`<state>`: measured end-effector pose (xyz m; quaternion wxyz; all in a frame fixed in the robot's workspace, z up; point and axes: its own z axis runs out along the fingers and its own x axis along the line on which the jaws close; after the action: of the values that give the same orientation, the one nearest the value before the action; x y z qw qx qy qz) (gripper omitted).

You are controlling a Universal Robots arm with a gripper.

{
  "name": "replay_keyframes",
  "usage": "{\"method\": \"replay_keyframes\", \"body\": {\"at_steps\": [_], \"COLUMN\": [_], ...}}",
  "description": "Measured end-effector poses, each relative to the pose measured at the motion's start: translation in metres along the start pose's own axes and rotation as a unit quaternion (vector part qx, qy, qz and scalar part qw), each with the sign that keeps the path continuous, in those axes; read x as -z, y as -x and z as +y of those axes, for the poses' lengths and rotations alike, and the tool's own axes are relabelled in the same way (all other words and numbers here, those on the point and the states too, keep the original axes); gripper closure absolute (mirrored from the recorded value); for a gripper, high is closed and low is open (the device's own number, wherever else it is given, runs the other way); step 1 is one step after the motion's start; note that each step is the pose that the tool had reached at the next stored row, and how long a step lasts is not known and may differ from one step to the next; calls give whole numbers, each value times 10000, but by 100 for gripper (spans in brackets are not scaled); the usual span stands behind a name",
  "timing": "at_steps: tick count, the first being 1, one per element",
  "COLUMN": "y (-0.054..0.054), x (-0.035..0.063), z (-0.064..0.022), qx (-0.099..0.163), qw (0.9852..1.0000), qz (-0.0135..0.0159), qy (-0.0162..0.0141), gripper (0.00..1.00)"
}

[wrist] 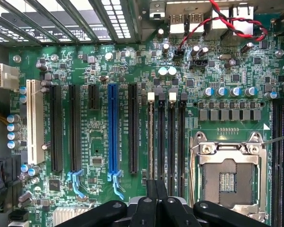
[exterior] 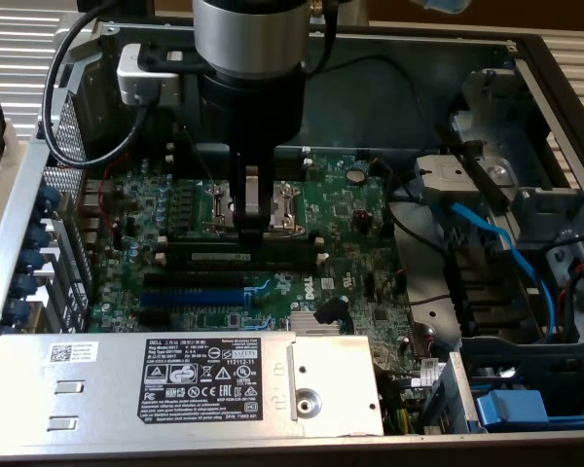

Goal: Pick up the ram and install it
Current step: 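Press down the ram until it locks into place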

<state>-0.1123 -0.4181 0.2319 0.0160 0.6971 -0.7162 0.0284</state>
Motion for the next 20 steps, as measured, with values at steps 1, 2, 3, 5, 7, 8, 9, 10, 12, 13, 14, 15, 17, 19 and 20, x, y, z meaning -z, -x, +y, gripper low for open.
{"method": "replay_keyframes", "body": {"at_steps": [1, 2, 3, 5, 7, 8, 9, 10, 12, 13, 14, 15, 17, 19, 20], "y": [0, 1, 1, 1, 2, 2, 2, 2, 2, 2, 2, 2, 3, 3, 3], "x": [-1, -4, -6, -9, -13, -15, -16, -18, -20, -22, -24, -27, -32, -35, -36], "z": [0, 0, 0, 1, 1, 1, 1, 1, 2, 2, 2, 2, 2, 3, 4], "qx": [0, 0, 0, 0, 0, 0, 0, 0, 0, 0, 0, 0, 0, 0, 0], "qw": [10000, 10000, 10000, 10000, 10000, 10000, 10000, 10000, 10000, 10000, 10000, 10000, 10000, 10000, 10000], "qz": [0, 0, -1, 0, 0, 0, 0, -1, 0, 0, 0, 0, 0, 0, 0], "qy": [0, 0, 0, 0, 0, 0, 0, -1, 0, 0, 0, 0, 0, -1, 0], "gripper": [90, 90, 90, 90, 90, 90, 90, 90, 90, 90, 90, 90, 90, 90, 90]}}
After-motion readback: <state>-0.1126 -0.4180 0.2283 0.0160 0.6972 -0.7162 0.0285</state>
